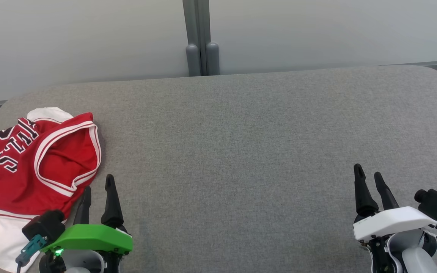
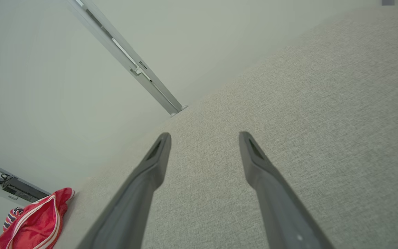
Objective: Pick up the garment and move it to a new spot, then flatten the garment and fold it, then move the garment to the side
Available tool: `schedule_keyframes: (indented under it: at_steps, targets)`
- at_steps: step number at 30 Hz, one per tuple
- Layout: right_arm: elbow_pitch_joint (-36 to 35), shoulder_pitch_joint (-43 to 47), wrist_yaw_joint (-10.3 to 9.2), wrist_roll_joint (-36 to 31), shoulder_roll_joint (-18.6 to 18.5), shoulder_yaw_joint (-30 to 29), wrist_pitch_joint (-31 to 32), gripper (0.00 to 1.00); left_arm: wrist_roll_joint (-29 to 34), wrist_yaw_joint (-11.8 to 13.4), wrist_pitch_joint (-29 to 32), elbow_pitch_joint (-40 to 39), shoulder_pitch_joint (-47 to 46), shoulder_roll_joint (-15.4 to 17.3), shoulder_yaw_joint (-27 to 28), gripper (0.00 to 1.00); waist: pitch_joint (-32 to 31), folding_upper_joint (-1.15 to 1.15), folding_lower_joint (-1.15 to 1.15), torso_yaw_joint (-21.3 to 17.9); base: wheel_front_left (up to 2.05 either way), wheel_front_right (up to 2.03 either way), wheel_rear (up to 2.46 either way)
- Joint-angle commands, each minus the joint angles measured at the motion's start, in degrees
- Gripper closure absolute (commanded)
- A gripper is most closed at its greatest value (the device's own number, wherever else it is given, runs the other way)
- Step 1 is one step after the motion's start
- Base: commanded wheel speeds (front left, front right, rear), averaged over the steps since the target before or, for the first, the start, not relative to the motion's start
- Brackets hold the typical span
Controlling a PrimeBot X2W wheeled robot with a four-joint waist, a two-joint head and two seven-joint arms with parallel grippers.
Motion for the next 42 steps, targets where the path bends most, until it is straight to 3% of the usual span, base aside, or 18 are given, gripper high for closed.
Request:
schedule_keyframes:
  at_steps: [1,17,42]
  targets:
    - [-0.30,-0.38,0.02,-2.10,-0.37,0.09,-0.64,0.00,2.30,-0.13,-0.59,-0.89,-0.38,0.39,-0.26,0.00,0.01,0.00,0.00,0.03,0.00,0.00,0.00]
    - [0.52,-0.11,0.02,-12.41,-0.44,0.33,-3.06,0.00,12.36,0.53,-2.98,-1.32,-0.06,0.48,-2.40,0.00,0.16,0.00,0.00,0.15,0.00,0.00,0.00]
    - [1.85,0.19,0.03,-25.34,-0.55,1.47,-6.21,0.00,20.82,1.01,-6.15,1.38,0.65,0.59,-4.09,0.00,-0.12,0.00,0.00,0.26,0.00,0.00,0.00]
